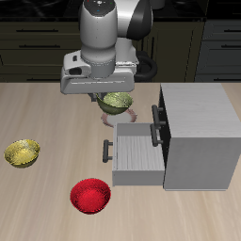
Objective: Place the green bowl in the bottom drawer of the white cabinet and close the drawer
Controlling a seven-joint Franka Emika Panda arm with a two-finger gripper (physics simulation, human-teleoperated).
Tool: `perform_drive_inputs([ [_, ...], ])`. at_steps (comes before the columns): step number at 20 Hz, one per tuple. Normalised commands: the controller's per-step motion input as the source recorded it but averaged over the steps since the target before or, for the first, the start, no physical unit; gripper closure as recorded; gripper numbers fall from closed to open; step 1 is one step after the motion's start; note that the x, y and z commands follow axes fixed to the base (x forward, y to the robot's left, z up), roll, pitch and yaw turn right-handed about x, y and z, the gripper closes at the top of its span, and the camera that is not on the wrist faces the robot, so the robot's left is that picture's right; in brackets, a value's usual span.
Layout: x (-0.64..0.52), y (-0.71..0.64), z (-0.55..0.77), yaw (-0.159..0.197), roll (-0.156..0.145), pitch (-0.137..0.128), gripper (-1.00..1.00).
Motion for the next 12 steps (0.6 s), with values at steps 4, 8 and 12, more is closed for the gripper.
perform_drive_inputs([
  [4,0.06,0.05,-0.21,0.015,-0.008,0.030,1.00],
  [8,0.03,0.01,-0.14,0.025,-0.030,0.035,1.00],
  [12,0.00,-0.02,-0.06,0.013,-0.001,-0.007,1.00],
])
